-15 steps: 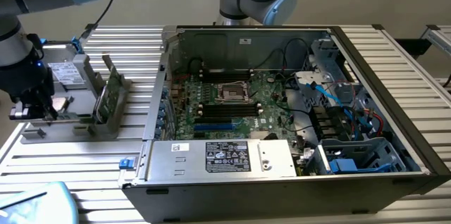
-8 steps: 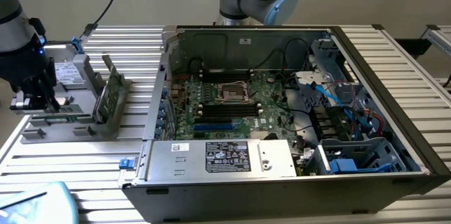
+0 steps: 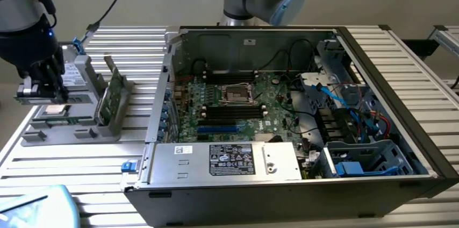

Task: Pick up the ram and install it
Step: 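Pick up the ram and move it above insertion slot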

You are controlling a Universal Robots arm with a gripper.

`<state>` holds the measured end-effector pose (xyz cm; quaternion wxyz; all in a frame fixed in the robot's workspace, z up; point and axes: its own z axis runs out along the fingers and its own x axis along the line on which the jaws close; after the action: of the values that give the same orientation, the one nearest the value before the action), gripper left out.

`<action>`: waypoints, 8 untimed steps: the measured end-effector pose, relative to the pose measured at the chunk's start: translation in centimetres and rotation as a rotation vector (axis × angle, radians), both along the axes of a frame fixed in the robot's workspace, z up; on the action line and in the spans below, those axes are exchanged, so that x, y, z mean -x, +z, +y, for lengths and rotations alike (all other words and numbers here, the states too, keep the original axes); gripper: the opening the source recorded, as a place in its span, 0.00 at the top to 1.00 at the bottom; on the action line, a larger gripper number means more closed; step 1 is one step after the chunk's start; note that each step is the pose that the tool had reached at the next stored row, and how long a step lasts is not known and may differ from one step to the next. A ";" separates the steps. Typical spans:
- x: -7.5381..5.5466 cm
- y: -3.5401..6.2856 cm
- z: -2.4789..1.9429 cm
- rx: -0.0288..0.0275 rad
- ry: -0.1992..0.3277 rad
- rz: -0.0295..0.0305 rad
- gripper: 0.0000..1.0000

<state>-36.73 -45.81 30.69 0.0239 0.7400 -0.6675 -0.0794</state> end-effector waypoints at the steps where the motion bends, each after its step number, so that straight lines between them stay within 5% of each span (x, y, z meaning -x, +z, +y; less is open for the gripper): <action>1: -0.4 0.43 0.00 -0.0012 0.000 0.0005 0.86; 8: -3.2 3.20 -0.02 -0.0098 0.000 0.0039 0.86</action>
<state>-33.57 -45.83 33.89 0.0216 0.7399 -0.6670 -0.0841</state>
